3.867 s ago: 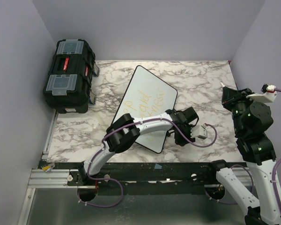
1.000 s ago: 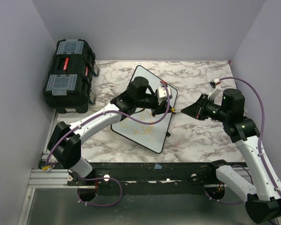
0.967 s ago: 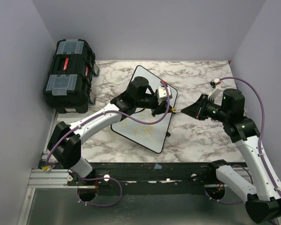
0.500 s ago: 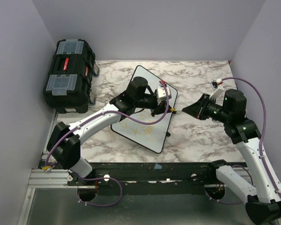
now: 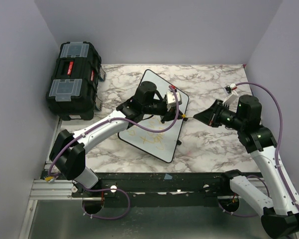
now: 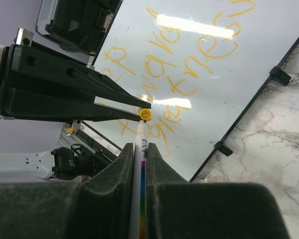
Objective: Write a sentence on the whiteboard
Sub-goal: Insert the whiteboard marker without the cap into the pen cap, then put down the whiteboard marker at the center of the board, then reset both arms
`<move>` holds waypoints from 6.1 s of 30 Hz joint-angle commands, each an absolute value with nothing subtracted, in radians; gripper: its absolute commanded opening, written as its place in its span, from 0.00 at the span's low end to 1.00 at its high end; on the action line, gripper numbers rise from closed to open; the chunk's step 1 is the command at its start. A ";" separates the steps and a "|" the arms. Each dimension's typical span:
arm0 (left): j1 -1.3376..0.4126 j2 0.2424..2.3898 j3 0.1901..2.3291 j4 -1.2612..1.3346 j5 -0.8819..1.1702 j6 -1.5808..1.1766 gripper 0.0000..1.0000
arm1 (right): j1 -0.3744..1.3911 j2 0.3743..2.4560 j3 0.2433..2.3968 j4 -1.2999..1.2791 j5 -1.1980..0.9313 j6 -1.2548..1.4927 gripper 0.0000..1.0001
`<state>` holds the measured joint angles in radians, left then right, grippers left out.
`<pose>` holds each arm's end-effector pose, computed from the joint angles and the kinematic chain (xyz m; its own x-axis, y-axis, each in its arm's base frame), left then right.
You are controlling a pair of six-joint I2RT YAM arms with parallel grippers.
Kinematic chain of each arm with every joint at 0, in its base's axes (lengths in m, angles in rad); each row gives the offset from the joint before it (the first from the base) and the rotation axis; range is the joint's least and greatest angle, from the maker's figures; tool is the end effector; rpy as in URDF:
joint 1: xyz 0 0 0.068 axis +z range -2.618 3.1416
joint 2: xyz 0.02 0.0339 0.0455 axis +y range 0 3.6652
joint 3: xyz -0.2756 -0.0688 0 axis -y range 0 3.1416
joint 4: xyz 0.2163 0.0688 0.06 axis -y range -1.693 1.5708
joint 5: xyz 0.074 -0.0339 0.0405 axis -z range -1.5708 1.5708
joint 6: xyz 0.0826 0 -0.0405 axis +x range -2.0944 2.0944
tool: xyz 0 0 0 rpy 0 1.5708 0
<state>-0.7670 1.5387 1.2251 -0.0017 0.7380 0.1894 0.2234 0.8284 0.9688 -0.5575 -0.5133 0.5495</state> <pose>0.2234 -0.2925 0.3374 -0.0359 0.2281 -0.9730 0.9986 0.0467 -0.0259 0.1596 0.0779 0.3471 -0.6663 0.3152 -0.6758 -0.3316 0.6865 0.6471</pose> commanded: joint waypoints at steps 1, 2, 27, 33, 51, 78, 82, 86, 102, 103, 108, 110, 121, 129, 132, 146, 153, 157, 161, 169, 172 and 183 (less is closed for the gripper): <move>-0.762 1.505 1.209 0.034 0.790 0.184 0.00 | 0.229 0.826 0.950 -0.522 -0.514 0.562 0.01; -0.763 1.505 1.209 0.037 0.790 0.184 0.00 | 0.229 0.826 0.948 -0.520 -0.516 0.563 0.01; -0.767 1.503 1.206 0.040 0.804 0.186 0.00 | 0.228 0.831 0.944 -0.517 -0.514 0.570 0.01; -0.773 1.513 1.221 0.033 0.807 0.186 0.00 | 0.228 0.840 0.927 -0.509 -0.539 0.573 0.01; -0.831 1.575 1.312 -0.045 0.852 0.215 0.00 | 0.228 0.922 0.941 -0.530 -0.653 0.464 0.01; -0.873 1.652 1.436 -0.054 1.054 0.169 0.00 | 0.257 0.915 0.868 -0.415 -0.784 0.455 0.01; -0.874 1.652 1.437 0.015 1.047 0.113 0.00 | 0.261 0.897 0.851 -0.389 -0.782 0.473 0.01; -0.885 1.650 1.444 0.067 0.998 0.079 0.00 | 0.261 0.902 0.836 -0.384 -0.760 0.507 0.01; -0.878 1.611 1.381 0.010 0.771 0.110 0.55 | 0.261 0.801 0.888 -0.534 -0.203 0.562 0.01; -0.872 1.603 1.370 0.014 0.762 0.107 0.64 | 0.261 0.792 0.879 -0.534 -0.164 0.580 0.01; -0.852 1.555 1.318 0.030 0.714 0.099 0.97 | 0.261 0.763 0.830 -0.519 -0.009 0.665 0.01; -0.844 1.533 1.292 0.044 0.683 0.087 0.99 | 0.261 0.759 0.808 -0.502 0.049 0.704 0.01; -0.828 1.433 1.163 0.156 0.046 -0.045 0.98 | 0.261 0.776 0.587 -0.272 0.233 0.922 0.01; -0.775 1.336 1.021 0.262 -0.123 -0.137 0.98 | 0.258 0.861 0.438 -0.050 0.267 0.989 0.01; -0.765 1.313 1.001 0.253 -0.128 -0.133 0.99 | 0.258 0.908 0.414 0.017 0.268 0.990 0.03; -0.734 1.238 0.927 0.276 -0.128 -0.117 0.99 | 0.242 0.917 0.379 0.010 0.301 1.004 0.65; -0.729 1.218 0.917 0.276 -0.122 -0.114 0.98 | 0.240 0.851 0.441 -0.096 0.353 0.944 0.92; -0.726 1.199 0.907 0.275 -0.131 -0.109 0.98 | 0.241 0.819 0.505 -0.135 0.332 0.875 1.00; -0.723 1.171 0.899 0.268 -0.153 -0.101 0.98 | 0.241 0.791 0.579 -0.154 0.267 0.796 1.00; -0.707 1.123 0.933 0.178 -0.220 -0.118 0.98 | 0.241 0.808 0.754 -0.140 0.009 0.669 0.99; -0.701 1.093 0.928 0.163 -0.229 -0.115 0.98 | 0.241 0.822 0.800 -0.136 -0.104 0.668 0.97; -0.675 0.970 0.895 0.064 -0.323 -0.066 0.98 | 0.241 0.778 0.777 -0.093 -0.317 0.675 0.98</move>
